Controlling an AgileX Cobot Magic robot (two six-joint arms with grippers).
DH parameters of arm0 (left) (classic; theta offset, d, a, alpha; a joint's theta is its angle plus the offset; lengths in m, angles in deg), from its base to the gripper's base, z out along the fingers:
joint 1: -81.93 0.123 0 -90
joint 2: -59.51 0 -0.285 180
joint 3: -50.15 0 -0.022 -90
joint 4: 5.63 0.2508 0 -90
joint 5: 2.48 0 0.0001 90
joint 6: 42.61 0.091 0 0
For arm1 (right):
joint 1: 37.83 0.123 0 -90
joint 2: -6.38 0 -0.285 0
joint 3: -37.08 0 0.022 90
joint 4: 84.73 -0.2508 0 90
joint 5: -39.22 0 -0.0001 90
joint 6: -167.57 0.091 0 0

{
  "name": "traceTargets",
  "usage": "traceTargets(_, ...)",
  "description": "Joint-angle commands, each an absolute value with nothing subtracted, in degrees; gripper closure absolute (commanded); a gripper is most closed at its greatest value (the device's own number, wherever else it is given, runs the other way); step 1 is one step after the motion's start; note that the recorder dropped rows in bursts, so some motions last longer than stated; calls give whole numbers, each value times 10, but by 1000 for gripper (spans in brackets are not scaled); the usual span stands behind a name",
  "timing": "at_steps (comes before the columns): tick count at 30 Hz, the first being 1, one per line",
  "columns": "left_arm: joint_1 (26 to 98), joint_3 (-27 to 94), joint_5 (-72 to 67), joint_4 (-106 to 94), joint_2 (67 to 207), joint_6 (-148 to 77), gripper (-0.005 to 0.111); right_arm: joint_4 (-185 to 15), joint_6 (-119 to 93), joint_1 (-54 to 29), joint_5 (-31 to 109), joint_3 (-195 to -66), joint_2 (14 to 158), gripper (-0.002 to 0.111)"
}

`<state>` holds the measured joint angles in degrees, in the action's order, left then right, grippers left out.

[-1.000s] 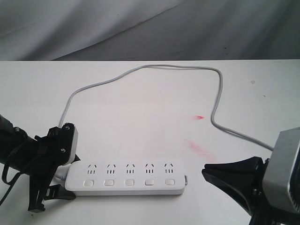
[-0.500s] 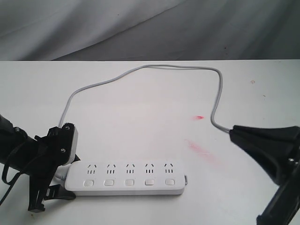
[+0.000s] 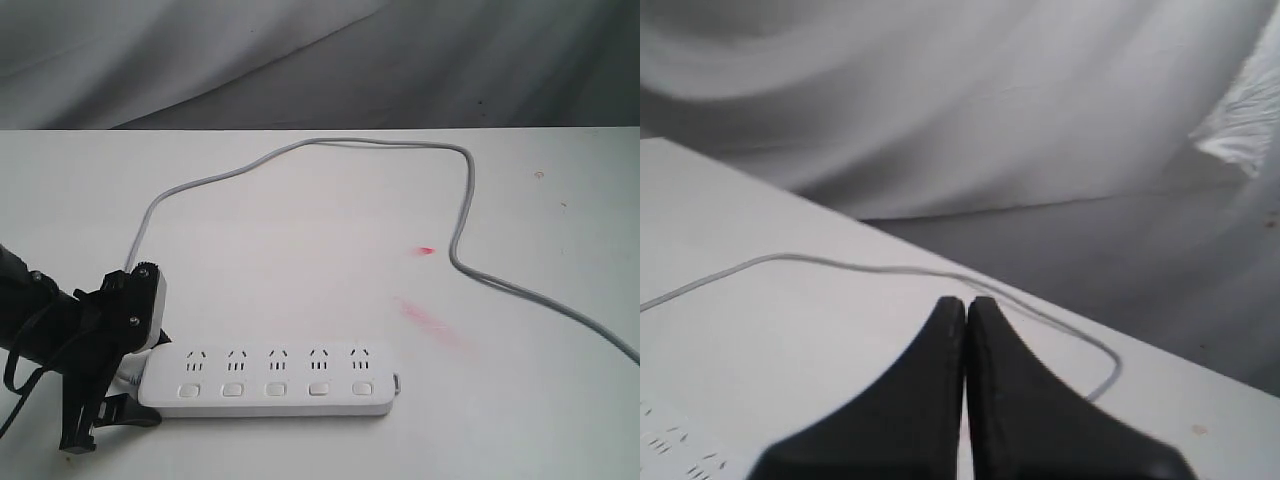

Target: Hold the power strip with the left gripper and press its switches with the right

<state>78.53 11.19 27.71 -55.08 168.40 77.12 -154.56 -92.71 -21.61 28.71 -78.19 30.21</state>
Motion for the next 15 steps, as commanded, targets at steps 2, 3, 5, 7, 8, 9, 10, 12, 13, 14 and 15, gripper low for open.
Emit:
traceTargets(2,787,113,258,-545,1687,773,52,-1542,-924,-336,237,-777,225,108)
traceTargets(3,787,113,258,-545,1687,773,52,-1542,-924,-350,233,-777,221,108)
traceTargets(5,787,113,258,-545,1687,773,52,-1542,-924,-366,233,-777,220,108)
traceTargets(7,787,113,258,-545,1687,773,52,-1542,-924,-368,239,-777,220,108)
traceTargets(8,787,113,258,-545,1687,773,52,-1542,-924,-368,245,-777,220,108)
traceTargets(9,787,113,258,-545,1687,773,52,-1542,-924,-368,251,-777,220,108)
traceTargets(10,787,113,258,-545,1687,773,52,-1542,-924,-368,255,-777,220,108)
traceTargets(12,787,113,258,-545,1687,773,52,-1545,-924,-368,261,-777,220,108)
traceTargets(13,787,113,258,-545,1687,773,52,-1545,-924,-368,259,-777,220,108)
traceTargets(14,787,113,258,-545,1687,773,52,-1545,-921,-368,252,-777,220,108)
traceTargets(15,787,113,258,-545,1687,773,52,-1536,-905,-368,250,-776,220,108)
